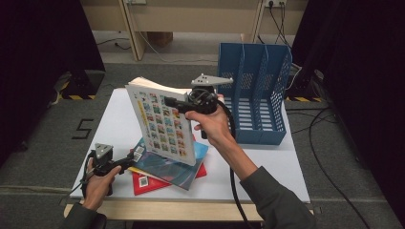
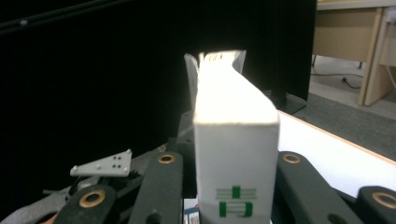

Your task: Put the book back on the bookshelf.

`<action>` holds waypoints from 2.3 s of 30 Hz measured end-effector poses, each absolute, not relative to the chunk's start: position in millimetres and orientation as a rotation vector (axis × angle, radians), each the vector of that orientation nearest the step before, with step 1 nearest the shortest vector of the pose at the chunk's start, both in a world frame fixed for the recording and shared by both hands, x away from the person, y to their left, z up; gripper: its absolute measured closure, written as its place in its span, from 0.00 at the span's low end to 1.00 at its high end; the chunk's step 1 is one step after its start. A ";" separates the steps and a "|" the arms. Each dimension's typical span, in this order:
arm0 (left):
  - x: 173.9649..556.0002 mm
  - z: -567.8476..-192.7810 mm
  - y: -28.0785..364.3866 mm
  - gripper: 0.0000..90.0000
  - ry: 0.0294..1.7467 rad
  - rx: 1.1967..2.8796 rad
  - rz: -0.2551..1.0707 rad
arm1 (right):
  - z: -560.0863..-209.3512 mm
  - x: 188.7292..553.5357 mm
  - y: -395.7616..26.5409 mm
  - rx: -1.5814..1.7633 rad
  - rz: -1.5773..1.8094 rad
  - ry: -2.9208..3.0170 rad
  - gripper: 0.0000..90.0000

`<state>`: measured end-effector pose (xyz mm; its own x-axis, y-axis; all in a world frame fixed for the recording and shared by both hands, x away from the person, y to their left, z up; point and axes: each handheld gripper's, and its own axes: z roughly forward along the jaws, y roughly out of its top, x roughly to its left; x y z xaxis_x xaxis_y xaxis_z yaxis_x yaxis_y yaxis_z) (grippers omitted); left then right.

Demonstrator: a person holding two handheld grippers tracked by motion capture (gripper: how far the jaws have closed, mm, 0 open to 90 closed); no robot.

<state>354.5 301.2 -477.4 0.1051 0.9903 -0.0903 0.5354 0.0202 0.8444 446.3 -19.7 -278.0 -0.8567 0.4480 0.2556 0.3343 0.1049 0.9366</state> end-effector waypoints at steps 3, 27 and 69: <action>353.4 -478.1 307.9 0.18 1.546 1.597 0.745 | -267.7 449.9 -18.9 0.818 1.844 2.286 0.81; 337.3 -495.7 322.8 0.20 1.577 1.789 0.692 | -181.3 470.7 -101.9 0.976 1.845 1.953 0.81; 339.6 -501.0 318.2 0.18 1.570 1.845 0.660 | -165.6 547.1 -190.2 1.407 1.808 1.480 0.80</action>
